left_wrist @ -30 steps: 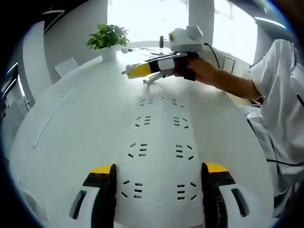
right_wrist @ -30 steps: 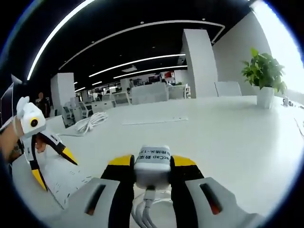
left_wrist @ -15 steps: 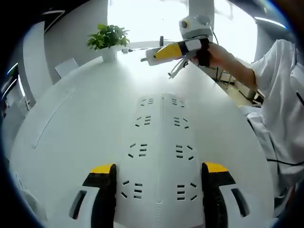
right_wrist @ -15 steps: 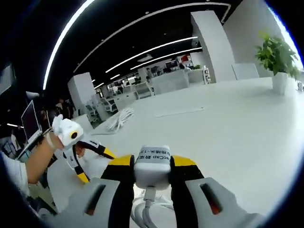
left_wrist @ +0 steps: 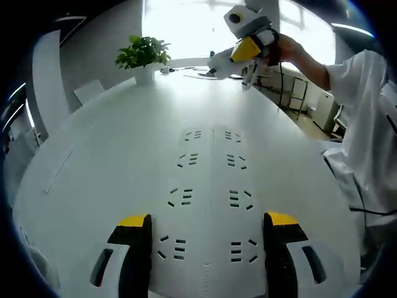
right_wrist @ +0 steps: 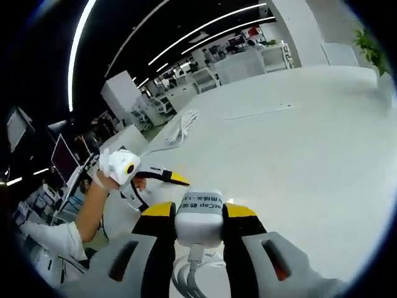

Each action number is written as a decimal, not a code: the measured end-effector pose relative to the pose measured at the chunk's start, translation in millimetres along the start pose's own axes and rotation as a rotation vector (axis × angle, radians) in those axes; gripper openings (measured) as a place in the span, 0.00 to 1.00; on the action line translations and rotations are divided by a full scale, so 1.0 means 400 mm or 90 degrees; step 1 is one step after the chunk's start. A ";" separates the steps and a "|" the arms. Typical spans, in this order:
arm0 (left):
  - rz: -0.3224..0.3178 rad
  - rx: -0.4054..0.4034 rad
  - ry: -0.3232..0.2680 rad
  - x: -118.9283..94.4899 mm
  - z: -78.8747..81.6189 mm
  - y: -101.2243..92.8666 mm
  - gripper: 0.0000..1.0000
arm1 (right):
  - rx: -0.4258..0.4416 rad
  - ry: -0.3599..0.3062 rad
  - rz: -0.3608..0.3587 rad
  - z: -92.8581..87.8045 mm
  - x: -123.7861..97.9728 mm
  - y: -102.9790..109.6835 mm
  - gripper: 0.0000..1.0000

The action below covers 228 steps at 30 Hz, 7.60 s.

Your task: Straighten the power strip on the desk, plug the charger into it

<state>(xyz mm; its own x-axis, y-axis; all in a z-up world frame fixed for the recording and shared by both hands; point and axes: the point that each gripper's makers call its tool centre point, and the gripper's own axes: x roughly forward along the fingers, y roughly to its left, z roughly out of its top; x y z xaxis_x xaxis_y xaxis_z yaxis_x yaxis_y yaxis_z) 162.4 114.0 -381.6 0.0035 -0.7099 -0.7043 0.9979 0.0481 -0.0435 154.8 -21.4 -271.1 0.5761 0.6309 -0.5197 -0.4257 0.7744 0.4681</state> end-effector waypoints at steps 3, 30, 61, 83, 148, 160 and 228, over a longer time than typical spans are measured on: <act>0.001 0.000 -0.001 0.000 -0.001 0.000 0.75 | 0.037 0.077 0.016 -0.033 0.020 0.018 0.28; 0.003 -0.002 -0.038 -0.002 0.006 0.005 0.75 | 0.112 0.367 -0.092 -0.152 0.120 0.008 0.28; 0.052 0.014 -0.115 -0.018 0.026 -0.023 0.77 | 0.083 0.403 -0.309 -0.159 0.131 0.019 0.28; 0.235 0.141 -0.311 0.019 0.254 -0.076 0.75 | 0.098 0.389 -0.300 -0.175 0.120 0.030 0.28; 0.074 0.133 -0.368 0.081 0.314 -0.113 0.31 | -0.200 0.269 -0.172 0.026 0.033 0.135 0.22; 0.076 0.130 -0.362 0.093 0.313 -0.107 0.31 | -0.252 0.387 -0.195 -0.036 0.061 0.089 0.01; 0.118 0.126 -0.291 0.142 0.277 -0.073 0.33 | -0.484 0.498 -0.182 -0.076 0.107 0.064 0.00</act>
<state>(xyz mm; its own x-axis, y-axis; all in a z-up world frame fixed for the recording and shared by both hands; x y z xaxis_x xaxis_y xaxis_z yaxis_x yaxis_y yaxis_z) 140.6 -5.7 -341.9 0.1651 -0.9379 -0.3050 0.9707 0.0997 0.2188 147.4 26.6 -303.1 0.2385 0.0750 -0.9682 -0.8164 0.5554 -0.1581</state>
